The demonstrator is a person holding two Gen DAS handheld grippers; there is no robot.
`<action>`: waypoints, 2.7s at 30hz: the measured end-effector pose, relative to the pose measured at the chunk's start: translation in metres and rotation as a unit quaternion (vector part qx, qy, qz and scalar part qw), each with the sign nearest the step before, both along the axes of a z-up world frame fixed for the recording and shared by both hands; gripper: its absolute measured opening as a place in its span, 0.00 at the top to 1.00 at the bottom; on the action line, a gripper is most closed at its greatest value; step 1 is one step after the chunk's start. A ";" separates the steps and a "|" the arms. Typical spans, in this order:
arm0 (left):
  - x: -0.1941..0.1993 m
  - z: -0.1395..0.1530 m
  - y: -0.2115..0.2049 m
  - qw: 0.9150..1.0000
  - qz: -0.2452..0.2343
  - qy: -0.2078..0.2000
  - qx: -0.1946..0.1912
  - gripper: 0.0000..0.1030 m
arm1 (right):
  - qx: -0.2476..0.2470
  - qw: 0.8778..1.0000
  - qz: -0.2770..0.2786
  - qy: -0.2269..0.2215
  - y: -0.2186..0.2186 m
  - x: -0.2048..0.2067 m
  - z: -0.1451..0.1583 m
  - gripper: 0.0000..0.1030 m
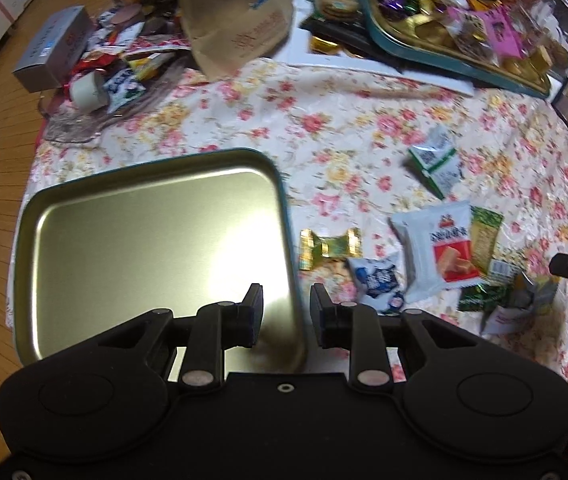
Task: Organize snacks
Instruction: 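Grasp the silver-and-yellow wrapped candy with the right gripper, then grasp the red-and-white snack packet with the left gripper while the right gripper holds the candy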
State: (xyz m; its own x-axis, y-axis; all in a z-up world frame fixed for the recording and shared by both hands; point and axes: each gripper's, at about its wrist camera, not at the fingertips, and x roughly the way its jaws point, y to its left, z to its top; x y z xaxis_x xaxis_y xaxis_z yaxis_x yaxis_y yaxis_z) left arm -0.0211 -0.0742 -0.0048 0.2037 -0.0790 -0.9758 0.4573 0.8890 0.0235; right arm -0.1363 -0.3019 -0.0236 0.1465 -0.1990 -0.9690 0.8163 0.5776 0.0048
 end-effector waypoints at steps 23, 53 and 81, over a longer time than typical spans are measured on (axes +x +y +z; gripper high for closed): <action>-0.040 -0.040 -0.070 0.992 -0.077 0.097 0.013 0.65 | 0.106 0.993 -0.058 -0.011 -0.023 -0.032 -0.047 0.25; -0.026 -0.028 -0.057 0.997 -0.040 0.070 -0.009 0.65 | 0.088 0.988 -0.107 -0.074 -0.032 -0.023 -0.068 0.46; -0.004 -0.073 -0.115 0.995 0.011 0.079 -0.058 0.62 | 0.054 0.986 -0.052 -0.151 -0.040 -0.049 -0.003 0.64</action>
